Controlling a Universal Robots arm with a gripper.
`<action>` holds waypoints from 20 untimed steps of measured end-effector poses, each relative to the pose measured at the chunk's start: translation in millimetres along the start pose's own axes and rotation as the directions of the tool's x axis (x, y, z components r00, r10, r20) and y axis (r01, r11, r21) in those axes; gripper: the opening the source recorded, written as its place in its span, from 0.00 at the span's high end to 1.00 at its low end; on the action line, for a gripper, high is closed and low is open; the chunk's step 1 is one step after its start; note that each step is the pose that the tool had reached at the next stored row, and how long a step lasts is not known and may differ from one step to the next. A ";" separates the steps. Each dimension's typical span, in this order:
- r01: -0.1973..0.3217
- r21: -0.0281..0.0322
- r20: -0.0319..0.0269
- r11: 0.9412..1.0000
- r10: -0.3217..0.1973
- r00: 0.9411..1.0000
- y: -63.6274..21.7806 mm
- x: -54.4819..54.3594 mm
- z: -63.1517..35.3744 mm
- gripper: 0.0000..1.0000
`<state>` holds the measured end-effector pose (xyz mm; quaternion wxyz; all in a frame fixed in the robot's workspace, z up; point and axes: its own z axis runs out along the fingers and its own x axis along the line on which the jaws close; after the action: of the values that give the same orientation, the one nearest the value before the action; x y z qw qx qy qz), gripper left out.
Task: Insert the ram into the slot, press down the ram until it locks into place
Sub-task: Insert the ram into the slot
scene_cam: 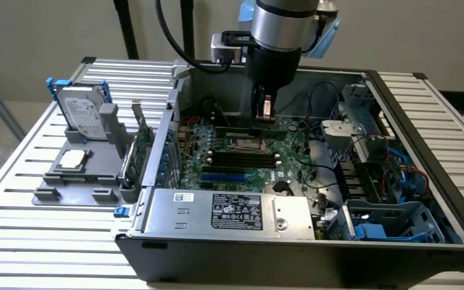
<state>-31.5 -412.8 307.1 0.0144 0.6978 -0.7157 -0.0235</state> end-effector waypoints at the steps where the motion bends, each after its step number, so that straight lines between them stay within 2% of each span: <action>1: 0.000 0.000 0.000 1.000 0.000 1.000 -0.1 0.6 1.8 0.87; 20: -0.013 0.000 0.001 1.000 0.013 1.000 2.0 0.9 36.5 0.87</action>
<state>-35.5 -413.2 270.8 0.0143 0.6933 -0.7201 -0.0236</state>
